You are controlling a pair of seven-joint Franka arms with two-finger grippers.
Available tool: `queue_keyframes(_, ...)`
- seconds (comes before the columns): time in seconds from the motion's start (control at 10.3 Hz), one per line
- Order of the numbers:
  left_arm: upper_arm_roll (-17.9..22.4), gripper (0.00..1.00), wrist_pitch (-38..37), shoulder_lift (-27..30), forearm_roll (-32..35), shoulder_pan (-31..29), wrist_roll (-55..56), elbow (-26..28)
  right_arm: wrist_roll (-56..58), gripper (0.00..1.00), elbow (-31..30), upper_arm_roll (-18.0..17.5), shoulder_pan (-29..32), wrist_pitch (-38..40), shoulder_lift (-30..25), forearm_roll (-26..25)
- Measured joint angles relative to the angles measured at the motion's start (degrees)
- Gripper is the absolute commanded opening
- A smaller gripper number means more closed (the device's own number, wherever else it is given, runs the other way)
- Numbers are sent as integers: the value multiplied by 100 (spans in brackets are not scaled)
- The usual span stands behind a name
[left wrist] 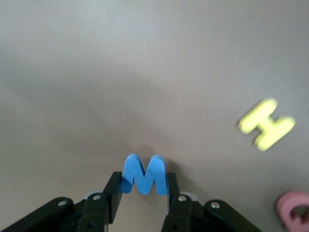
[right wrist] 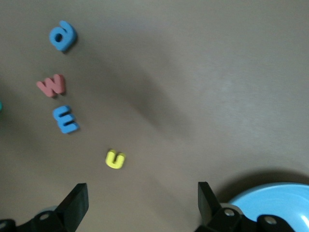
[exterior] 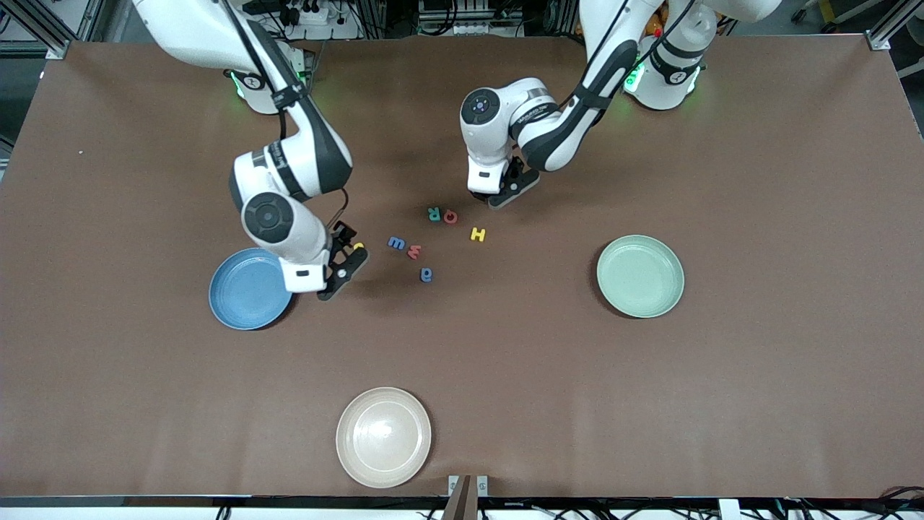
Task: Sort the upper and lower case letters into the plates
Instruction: 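Carry the M to the green plate while the right gripper reaches the u, then release the M in the green plate while the right gripper grasps the u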
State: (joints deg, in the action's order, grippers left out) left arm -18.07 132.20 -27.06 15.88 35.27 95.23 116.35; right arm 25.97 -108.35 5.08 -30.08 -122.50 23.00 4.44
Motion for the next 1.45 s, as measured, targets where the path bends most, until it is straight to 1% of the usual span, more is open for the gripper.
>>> queue_keyframes(0.19,-1,32,-464,207,-12,-438,-824,-199,-56,100,-522,6,-39,-693,-68,3)
queue_keyframes(0.48,10,32,-897,465,-44,-1506,-2651,-202,-113,100,-1409,2,-144,-1788,-98,6)
queue_keyframes(0.58,14,32,-952,496,-46,-1922,-3310,-200,-253,100,-1578,2,-187,-1985,-100,9)
queue_keyframes(0.78,24,32,-974,516,-48,-2788,-4698,-201,-909,100,-1707,0,-397,-2063,-99,12)
queue_keyframes(0.97,23,34,-967,514,-49,-3419,-5546,-200,-1307,100,-1756,-1,-592,-2113,-88,12)
queue_keyframes(1.07,18,64,-949,503,-49,-3537,-5644,-203,-1334,100,-1817,6,-600,-2296,-53,12)
queue_keyframes(1.16,3,94,-936,477,-49,-3535,-5647,-222,-1336,100,-1903,20,-593,-2534,13,16)
queue_keyframes(1.26,-32,100,-935,444,-49,-3512,-5647,-241,-1342,100,-1956,31,-585,-2696,100,40)
queue_keyframes(1.45,-62,100,-933,410,-49,-3480,-5646,-251,-1345,100,-1974,54,-566,-2788,199,142)
